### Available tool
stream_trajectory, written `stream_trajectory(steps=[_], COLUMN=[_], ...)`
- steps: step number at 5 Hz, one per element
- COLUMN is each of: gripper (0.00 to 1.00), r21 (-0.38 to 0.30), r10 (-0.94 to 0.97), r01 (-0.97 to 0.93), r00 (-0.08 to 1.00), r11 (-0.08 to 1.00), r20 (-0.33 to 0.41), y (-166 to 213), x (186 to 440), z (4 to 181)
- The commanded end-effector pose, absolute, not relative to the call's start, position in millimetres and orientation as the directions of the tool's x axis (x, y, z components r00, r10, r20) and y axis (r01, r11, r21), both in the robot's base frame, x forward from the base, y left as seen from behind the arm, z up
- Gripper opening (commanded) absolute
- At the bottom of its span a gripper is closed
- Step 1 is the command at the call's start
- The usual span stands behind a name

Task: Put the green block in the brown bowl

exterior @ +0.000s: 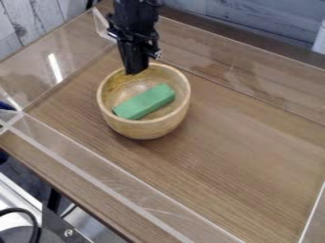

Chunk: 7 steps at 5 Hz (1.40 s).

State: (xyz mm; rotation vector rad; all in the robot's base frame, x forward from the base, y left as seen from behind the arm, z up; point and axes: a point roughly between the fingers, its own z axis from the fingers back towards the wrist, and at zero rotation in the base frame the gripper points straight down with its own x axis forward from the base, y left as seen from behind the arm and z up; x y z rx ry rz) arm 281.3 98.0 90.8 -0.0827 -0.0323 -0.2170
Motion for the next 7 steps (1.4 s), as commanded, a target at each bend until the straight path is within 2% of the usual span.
stream_trajectory(steps=[1,4,7], gripper=[0.0,0.0,0.0], r21=[-0.058,-0.069,-0.081], r10=[-0.206,-0.212,-0.224], r01=[0.212,0.22,0.232], r00=[0.974,0.972,0.97], r11=[0.976,0.973,0.969], r20=[0.091,0.104,0.094], y=[101.8,101.8,103.6], x=[288.0,290.6,292.3], z=[109.7,115.4,109.2])
